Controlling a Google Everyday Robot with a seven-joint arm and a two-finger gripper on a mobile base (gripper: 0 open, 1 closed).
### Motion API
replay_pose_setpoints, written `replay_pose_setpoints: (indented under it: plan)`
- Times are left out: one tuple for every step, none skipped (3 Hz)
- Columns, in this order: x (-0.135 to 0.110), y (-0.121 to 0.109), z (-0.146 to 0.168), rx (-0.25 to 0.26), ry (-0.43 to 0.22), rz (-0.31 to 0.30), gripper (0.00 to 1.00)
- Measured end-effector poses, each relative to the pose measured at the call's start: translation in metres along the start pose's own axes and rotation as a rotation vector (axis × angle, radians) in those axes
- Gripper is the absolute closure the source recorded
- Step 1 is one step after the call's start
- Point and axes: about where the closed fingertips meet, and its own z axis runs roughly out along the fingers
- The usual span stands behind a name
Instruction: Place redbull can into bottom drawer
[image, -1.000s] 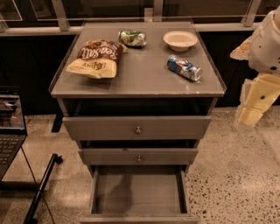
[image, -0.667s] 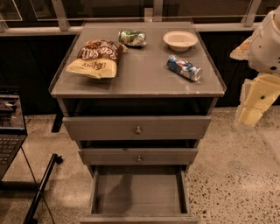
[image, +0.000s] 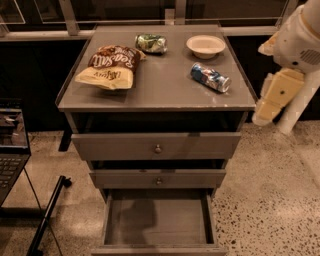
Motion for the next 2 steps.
replay_pose_setpoints:
  plan:
    - [0.000, -0.039, 0.021, 0.020, -0.050, 0.111, 0.00]
    - [0.005, -0.072, 0.045, 0.012, -0.066, 0.265, 0.00]
